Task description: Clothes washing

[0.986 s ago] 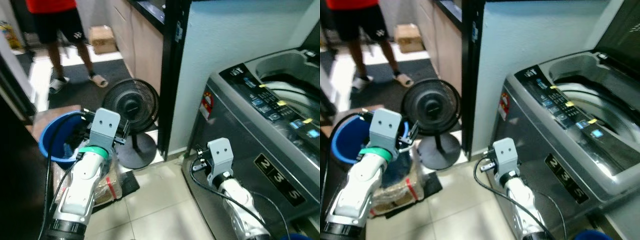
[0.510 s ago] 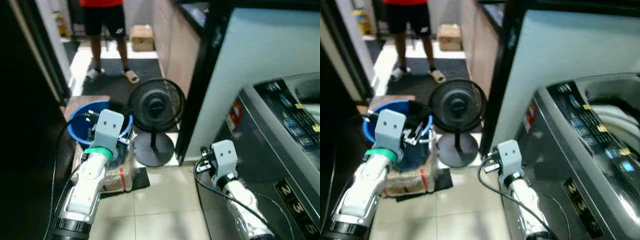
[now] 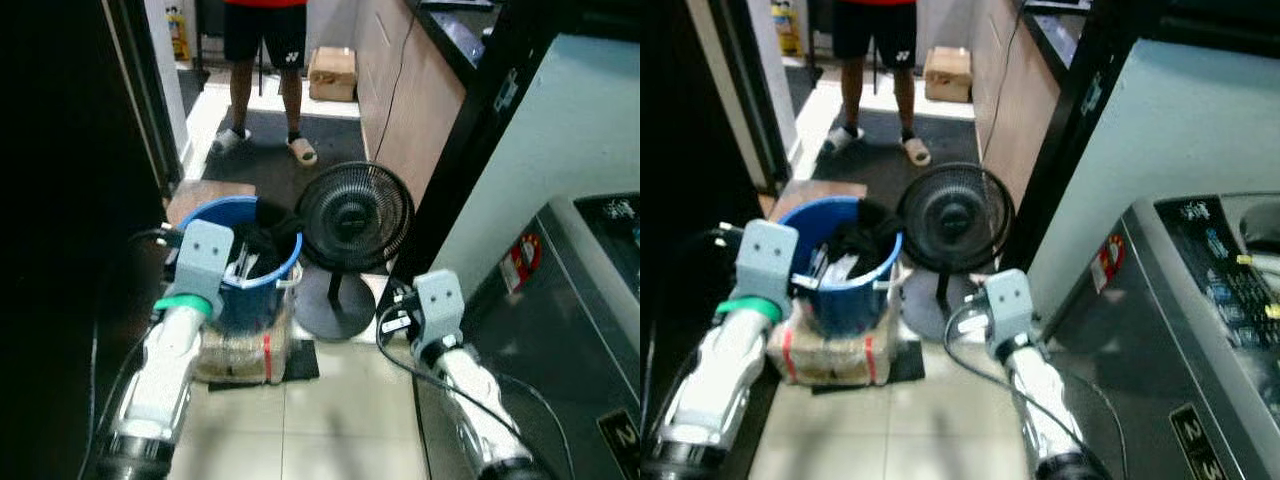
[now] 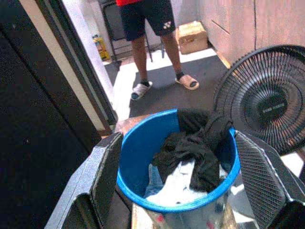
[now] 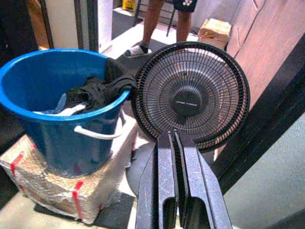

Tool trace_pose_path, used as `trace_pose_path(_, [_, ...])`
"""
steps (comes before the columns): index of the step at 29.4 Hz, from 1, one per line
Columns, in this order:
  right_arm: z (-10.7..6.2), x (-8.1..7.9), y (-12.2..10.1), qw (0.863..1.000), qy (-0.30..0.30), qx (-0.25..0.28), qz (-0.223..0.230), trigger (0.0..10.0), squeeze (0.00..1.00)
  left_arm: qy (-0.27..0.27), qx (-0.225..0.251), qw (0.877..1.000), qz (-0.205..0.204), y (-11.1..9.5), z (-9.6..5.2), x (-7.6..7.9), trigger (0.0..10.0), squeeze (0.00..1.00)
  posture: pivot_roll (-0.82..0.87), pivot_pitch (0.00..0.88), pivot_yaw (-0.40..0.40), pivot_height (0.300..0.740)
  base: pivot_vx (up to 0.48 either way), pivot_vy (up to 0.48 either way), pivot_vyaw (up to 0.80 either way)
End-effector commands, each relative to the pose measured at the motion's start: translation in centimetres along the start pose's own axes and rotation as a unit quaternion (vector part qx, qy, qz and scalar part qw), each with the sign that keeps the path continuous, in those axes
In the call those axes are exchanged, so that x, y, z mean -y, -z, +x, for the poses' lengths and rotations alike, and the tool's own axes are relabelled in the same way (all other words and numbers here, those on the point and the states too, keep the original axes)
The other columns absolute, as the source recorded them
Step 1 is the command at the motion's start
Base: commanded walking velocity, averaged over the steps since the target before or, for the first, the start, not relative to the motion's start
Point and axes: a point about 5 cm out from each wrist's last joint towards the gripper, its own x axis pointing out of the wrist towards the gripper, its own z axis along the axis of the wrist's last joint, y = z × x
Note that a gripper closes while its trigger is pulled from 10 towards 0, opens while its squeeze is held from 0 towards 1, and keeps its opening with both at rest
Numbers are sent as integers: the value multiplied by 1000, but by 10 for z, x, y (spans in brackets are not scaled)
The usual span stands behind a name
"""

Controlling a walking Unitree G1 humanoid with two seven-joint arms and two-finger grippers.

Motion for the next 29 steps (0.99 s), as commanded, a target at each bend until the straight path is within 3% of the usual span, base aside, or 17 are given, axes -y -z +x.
trace_pose_path(1, [-3,1,6,1000,5,-11,-1,10000,0,5,-10,1000,5,5,-1,3,10000,0,94,31,-9,740,458,0,794])
trace_pose_path(22, [-1,2,7,1000,13,-12,-8,10000,0,3,-11,1000,7,7,-1,4,10000,0,95,31,-10,740,458,0,70])
trace_pose_path(29, [-1,1,7,1000,11,-11,-5,10000,0,3,-11,1000,7,7,0,4,10000,0,96,30,-9,740,458,0,567])
